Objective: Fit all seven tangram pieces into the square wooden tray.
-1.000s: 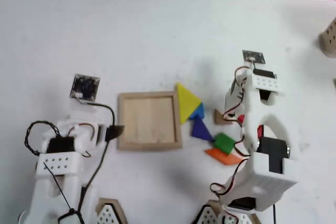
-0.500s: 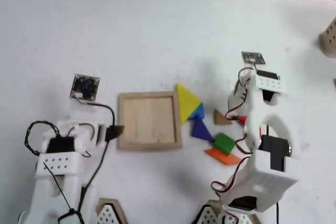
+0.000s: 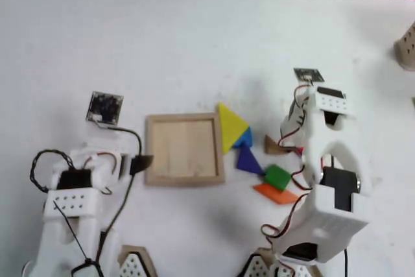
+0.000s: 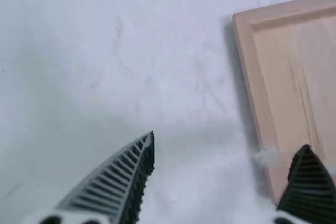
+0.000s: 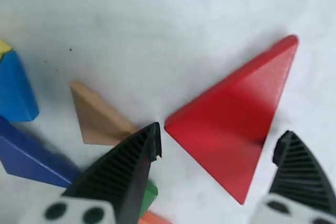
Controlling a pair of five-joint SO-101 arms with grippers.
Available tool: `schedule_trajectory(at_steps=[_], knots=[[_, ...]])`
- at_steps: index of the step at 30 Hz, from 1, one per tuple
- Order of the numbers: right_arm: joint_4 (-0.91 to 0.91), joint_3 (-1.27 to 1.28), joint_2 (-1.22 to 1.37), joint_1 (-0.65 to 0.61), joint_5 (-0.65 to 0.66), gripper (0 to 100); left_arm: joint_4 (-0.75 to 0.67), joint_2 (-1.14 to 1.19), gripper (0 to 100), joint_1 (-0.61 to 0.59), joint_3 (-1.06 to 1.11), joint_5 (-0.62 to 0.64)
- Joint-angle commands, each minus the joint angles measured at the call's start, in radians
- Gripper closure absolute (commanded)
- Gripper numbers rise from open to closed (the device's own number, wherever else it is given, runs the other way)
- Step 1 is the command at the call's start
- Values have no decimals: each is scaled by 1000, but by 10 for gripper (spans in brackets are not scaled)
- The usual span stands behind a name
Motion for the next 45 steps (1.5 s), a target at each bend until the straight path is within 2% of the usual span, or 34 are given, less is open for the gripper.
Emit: schedule_trajectory(at_steps=[1, 6, 11, 27, 33, 45], knots=[[7, -12, -5, 5, 25, 662, -3, -5, 612, 12, -11, -8], [-8, -23, 13, 4, 25, 667, -3, -5, 612, 12, -11, -8], [58, -117, 94, 5, 26, 735, -3, -5, 612, 12, -11, -8], [113, -175, 125, 19, 15, 712, -3, -5, 612, 13, -11, -8], [117, -183, 97, 8, -66, 656, -3, -5, 612, 13, -11, -8], [58, -155, 50, -31, -180, 654, -3, -5, 612, 13, -11, -8]])
